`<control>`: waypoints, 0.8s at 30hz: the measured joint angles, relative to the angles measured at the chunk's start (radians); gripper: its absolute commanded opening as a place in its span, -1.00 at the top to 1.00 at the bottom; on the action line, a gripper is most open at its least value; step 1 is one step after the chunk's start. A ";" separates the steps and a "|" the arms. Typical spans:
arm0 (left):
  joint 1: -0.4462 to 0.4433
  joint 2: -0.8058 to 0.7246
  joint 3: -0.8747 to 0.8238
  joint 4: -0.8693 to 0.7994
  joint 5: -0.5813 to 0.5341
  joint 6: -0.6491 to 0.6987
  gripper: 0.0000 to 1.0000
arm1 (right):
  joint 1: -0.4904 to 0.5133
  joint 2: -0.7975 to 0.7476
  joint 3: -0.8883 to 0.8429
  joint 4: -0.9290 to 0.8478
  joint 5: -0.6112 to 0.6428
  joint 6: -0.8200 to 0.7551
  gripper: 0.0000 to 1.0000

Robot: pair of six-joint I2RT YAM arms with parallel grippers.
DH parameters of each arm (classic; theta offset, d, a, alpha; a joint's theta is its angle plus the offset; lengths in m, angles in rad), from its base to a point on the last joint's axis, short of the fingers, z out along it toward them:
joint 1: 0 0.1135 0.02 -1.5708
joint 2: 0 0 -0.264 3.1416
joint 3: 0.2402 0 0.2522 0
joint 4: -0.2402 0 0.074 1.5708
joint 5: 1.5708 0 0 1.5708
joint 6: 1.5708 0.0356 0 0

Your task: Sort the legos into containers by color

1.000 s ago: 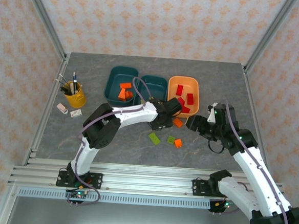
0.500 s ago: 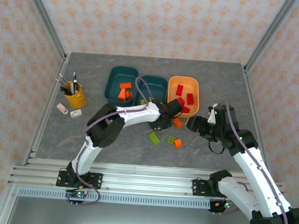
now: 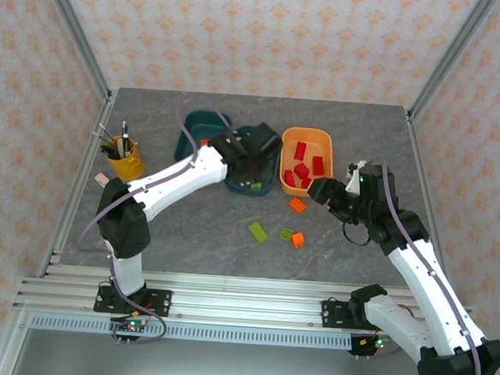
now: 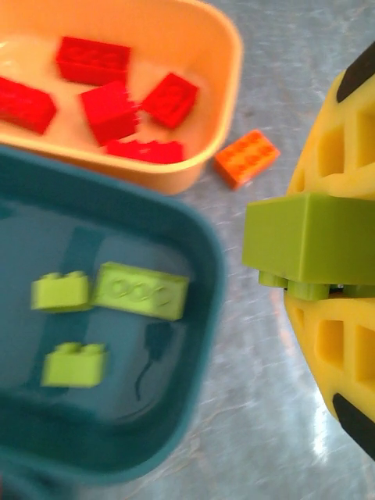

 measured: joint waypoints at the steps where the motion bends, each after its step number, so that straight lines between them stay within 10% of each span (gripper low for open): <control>1: 0.028 0.023 0.025 -0.002 0.000 0.019 0.63 | 0.000 0.022 0.008 0.023 -0.002 0.014 -0.37; 15: 0.201 0.580 0.558 -0.072 0.033 0.251 0.51 | -0.003 0.283 0.080 0.257 -0.005 0.179 -0.38; 24: 0.213 0.664 0.621 -0.105 0.059 0.290 -0.02 | -0.003 0.324 0.124 0.256 -0.004 0.182 -0.38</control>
